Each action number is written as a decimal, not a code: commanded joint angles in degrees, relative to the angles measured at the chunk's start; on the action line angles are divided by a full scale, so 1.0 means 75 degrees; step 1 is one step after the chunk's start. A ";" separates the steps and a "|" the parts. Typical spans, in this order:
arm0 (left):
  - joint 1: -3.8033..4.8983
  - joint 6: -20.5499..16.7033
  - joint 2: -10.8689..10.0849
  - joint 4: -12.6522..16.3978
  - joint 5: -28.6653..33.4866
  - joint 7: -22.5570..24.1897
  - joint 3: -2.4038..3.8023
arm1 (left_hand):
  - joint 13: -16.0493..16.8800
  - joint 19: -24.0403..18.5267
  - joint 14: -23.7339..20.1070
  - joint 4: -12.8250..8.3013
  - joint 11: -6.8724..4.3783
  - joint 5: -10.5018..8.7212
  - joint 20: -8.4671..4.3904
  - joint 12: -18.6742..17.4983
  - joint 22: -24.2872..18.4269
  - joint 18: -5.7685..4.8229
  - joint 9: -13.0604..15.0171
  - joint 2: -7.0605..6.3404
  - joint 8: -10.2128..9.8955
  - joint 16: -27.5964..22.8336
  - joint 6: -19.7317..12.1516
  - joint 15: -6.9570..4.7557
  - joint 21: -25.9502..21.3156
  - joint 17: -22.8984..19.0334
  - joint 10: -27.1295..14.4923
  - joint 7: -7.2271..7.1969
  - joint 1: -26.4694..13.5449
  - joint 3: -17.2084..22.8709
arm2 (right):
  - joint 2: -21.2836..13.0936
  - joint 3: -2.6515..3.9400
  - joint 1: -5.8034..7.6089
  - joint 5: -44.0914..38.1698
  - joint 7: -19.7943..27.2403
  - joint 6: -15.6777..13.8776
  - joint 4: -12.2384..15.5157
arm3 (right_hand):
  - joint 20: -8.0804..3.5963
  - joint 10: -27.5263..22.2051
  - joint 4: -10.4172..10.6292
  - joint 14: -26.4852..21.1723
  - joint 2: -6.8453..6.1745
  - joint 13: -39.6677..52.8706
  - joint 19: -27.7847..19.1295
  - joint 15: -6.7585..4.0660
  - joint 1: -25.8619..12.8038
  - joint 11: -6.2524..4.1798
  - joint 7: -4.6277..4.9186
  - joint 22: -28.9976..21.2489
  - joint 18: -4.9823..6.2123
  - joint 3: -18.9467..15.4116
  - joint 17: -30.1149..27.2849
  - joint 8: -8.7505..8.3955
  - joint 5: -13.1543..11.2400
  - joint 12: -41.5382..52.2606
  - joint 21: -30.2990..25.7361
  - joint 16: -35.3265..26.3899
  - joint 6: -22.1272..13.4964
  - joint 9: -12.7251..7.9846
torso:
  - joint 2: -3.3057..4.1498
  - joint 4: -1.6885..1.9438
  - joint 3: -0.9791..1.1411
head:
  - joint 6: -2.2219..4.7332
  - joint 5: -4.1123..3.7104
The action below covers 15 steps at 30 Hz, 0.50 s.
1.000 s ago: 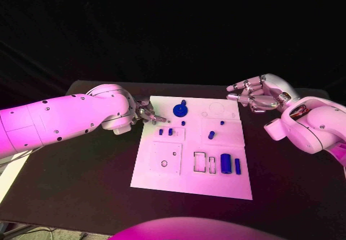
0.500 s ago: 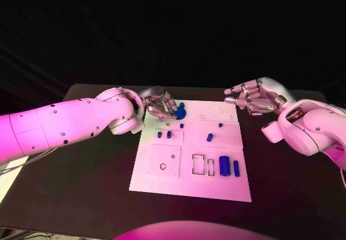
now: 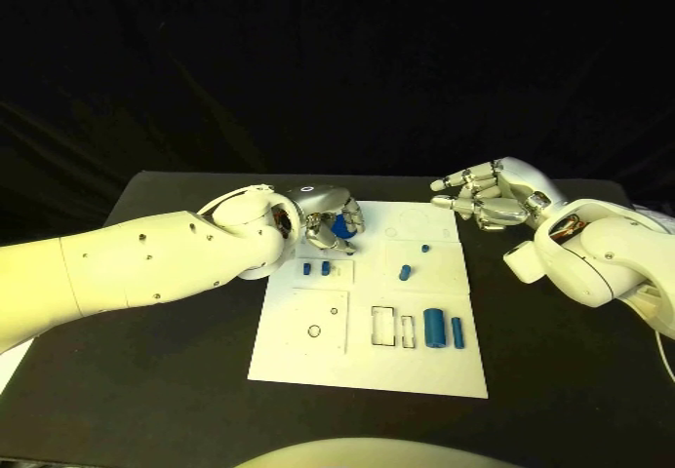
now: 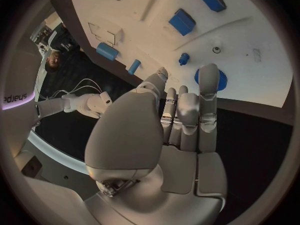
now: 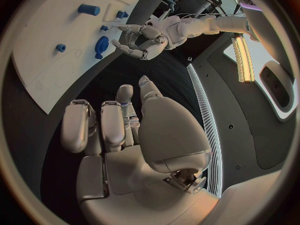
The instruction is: Assemble the parts on the task board
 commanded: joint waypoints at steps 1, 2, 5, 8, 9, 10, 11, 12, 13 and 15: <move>-0.0014 0.0574 0.0074 -0.0060 -0.1048 -0.0171 -0.0003 | -0.0131 0.0263 0.0365 0.0032 -0.0042 0.0008 -0.0057 -0.0087 0.0727 -0.0153 -0.0123 0.0025 -0.0102 0.0708 0.0129 -0.0067 0.0844 0.0552 0.0130 -0.0030 -0.0059 -0.0051 | 0.0008 0.0002 -0.0007 -0.0049 0.0031 0.0065 0.0011 | -0.0020 0.0042 0.0015 0.0228 0.0032 -0.0008 -0.0032 0.0006 0.0012 -0.0017 -0.0004 -0.0007 0.0124 -0.0046 -0.0004 0.0033 0.0030 -0.0009 -0.0052 -0.0031 0.0005 0.0013 | 0.0004 0.0001 -0.0002 | -0.0003 -0.0024; -0.0018 0.0630 0.0094 -0.0076 -0.1090 -0.0201 -0.0004 | -0.0166 0.0319 0.0400 0.0044 -0.0052 0.0008 -0.0092 -0.0114 0.0901 -0.0179 -0.0155 0.0026 -0.0128 0.0853 0.0172 -0.0116 0.1042 0.0664 0.0153 -0.0034 -0.0062 -0.0058 | 0.0008 0.0002 -0.0007 -0.0050 0.0031 0.0065 0.0010 | -0.0020 0.0042 0.0015 0.0228 0.0032 -0.0008 -0.0032 0.0006 0.0012 -0.0017 -0.0004 -0.0007 0.0124 -0.0046 -0.0004 0.0033 0.0030 -0.0009 -0.0052 -0.0031 0.0005 0.0013 | 0.0008 -0.0002 -0.0004 | 0.0006 -0.0030; -0.0034 0.0782 0.0163 -0.0146 -0.1208 -0.0287 -0.0005 | -0.0248 0.0410 0.0419 0.0059 -0.0089 0.0009 -0.0186 -0.0181 0.1207 -0.0231 -0.0233 0.0052 -0.0191 0.0920 0.0285 -0.0226 0.1384 0.0658 0.0233 -0.0026 -0.0032 -0.0039 | 0.0008 0.0002 -0.0008 -0.0051 0.0033 0.0066 0.0008 | -0.0020 0.0042 0.0015 0.0228 0.0032 -0.0008 -0.0032 0.0006 0.0012 -0.0017 -0.0004 -0.0007 0.0124 -0.0046 -0.0004 0.0033 0.0030 -0.0009 -0.0052 -0.0031 0.0005 0.0013 | 0.0003 0.0009 -0.0010 | 0.0005 -0.0045; -0.0048 0.0841 0.0212 -0.0208 -0.1256 -0.0343 -0.0006 | -0.0282 0.0457 0.0413 0.0073 -0.0112 0.0014 -0.0214 -0.0201 0.1382 -0.0265 -0.0268 0.0082 -0.0211 0.0889 0.0379 -0.0234 0.1579 0.0583 0.0333 -0.0021 -0.0013 -0.0004 | 0.0009 0.0002 -0.0009 -0.0051 0.0035 0.0067 0.0010 | -0.0020 0.0042 0.0015 0.0228 0.0032 -0.0008 -0.0032 0.0006 0.0012 -0.0017 -0.0004 -0.0007 0.0124 -0.0046 -0.0004 0.0033 0.0030 -0.0009 -0.0052 -0.0031 0.0005 0.0013 | 0.0001 0.0013 -0.0006 | 0.0010 -0.0043; -0.0053 0.0850 0.0231 -0.0237 -0.1271 -0.0363 -0.0006 | -0.0293 0.0474 0.0412 0.0081 -0.0118 0.0015 -0.0214 -0.0206 0.1448 -0.0280 -0.0281 0.0089 -0.0220 0.0882 0.0409 -0.0223 0.1652 0.0559 0.0376 -0.0017 -0.0010 0.0010 | 0.0010 0.0002 -0.0009 -0.0051 0.0036 0.0067 0.0011 | -0.0020 0.0042 0.0015 0.0228 0.0032 -0.0008 -0.0032 0.0006 0.0012 -0.0017 -0.0004 -0.0007 0.0124 -0.0046 -0.0004 0.0033 0.0030 -0.0009 -0.0052 -0.0031 0.0005 0.0013 | 0.0004 0.0014 -0.0007 | 0.0010 -0.0040; -0.0058 0.0854 0.0252 -0.0270 -0.1282 -0.0379 -0.0006 | -0.0304 0.0490 0.0411 0.0090 -0.0123 0.0017 -0.0212 -0.0214 0.1511 -0.0295 -0.0295 0.0095 -0.0233 0.0879 0.0431 -0.0210 0.1723 0.0538 0.0414 -0.0013 -0.0010 0.0023 | 0.0012 0.0002 -0.0009 -0.0051 0.0037 0.0067 0.0011 | -0.0020 0.0042 0.0015 0.0228 0.0032 -0.0008 -0.0032 0.0006 0.0012 -0.0017 -0.0004 -0.0007 0.0124 -0.0046 -0.0004 0.0033 0.0030 -0.0009 -0.0052 -0.0031 0.0005 0.0013 | 0.0003 0.0012 -0.0005 | 0.0010 -0.0037; -0.0062 0.0842 0.0273 -0.0304 -0.1290 -0.0391 -0.0006 | -0.0315 0.0499 0.0410 0.0096 -0.0124 0.0019 -0.0211 -0.0226 0.1545 -0.0301 -0.0306 0.0098 -0.0244 0.0875 0.0445 -0.0203 0.1760 0.0519 0.0436 -0.0009 -0.0009 0.0035 | 0.0014 0.0002 -0.0009 -0.0052 0.0037 0.0068 0.0011 | -0.0020 0.0042 0.0015 0.0228 0.0032 -0.0008 -0.0032 0.0006 0.0012 -0.0017 -0.0004 -0.0007 0.0124 -0.0046 -0.0004 0.0033 0.0030 -0.0009 -0.0052 -0.0031 0.0005 0.0013 | 0.0003 0.0011 -0.0007 | 0.0005 -0.0031; -0.0065 0.0824 0.0296 -0.0337 -0.1297 -0.0400 -0.0006 | -0.0324 0.0502 0.0409 0.0101 -0.0124 0.0021 -0.0211 -0.0236 0.1558 -0.0303 -0.0314 0.0103 -0.0253 0.0870 0.0455 -0.0200 0.1773 0.0504 0.0447 -0.0006 -0.0007 0.0045 | 0.0015 0.0002 -0.0009 -0.0052 0.0038 0.0068 0.0011 | -0.0020 0.0042 0.0015 0.0228 0.0032 -0.0008 -0.0032 0.0006 0.0012 -0.0017 -0.0004 -0.0007 0.0124 -0.0046 -0.0004 0.0033 0.0030 -0.0009 -0.0052 -0.0031 0.0005 0.0013 | 0.0000 0.0011 -0.0007 | 0.0004 -0.0029; -0.0068 0.0813 0.0319 -0.0368 -0.1302 -0.0412 -0.0006 | -0.0338 0.0503 0.0408 0.0104 -0.0123 0.0027 -0.0211 -0.0255 0.1569 -0.0303 -0.0327 0.0106 -0.0267 0.0875 0.0464 -0.0199 0.1782 0.0496 0.0455 -0.0005 0.0000 0.0061 | 0.0016 0.0003 -0.0009 -0.0052 0.0039 0.0068 0.0012 | -0.0020 0.0042 0.0015 0.0228 0.0032 -0.0008 -0.0032 0.0006 0.0012 -0.0017 -0.0004 -0.0007 0.0124 -0.0046 -0.0004 0.0033 0.0030 -0.0009 -0.0052 -0.0031 0.0005 0.0013 | 0.0000 0.0013 -0.0009 | 0.0003 -0.0025; -0.0075 0.0801 0.0365 -0.0428 -0.1309 -0.0436 -0.0006 | -0.0369 0.0508 0.0407 0.0103 -0.0121 0.0041 -0.0209 -0.0295 0.1614 -0.0311 -0.0356 0.0126 -0.0302 0.0896 0.0480 -0.0201 0.1827 0.0487 0.0483 0.0000 0.0038 0.0120 | 0.0018 0.0003 -0.0009 -0.0052 0.0039 0.0070 0.0014 | -0.0020 0.0042 0.0015 0.0228 0.0032 -0.0008 -0.0032 0.0006 0.0012 -0.0017 -0.0004 -0.0007 0.0124 -0.0046 -0.0004 0.0033 0.0030 -0.0009 -0.0052 -0.0031 0.0005 0.0013 | 0.0003 0.0009 -0.0008 | -0.0003 -0.0017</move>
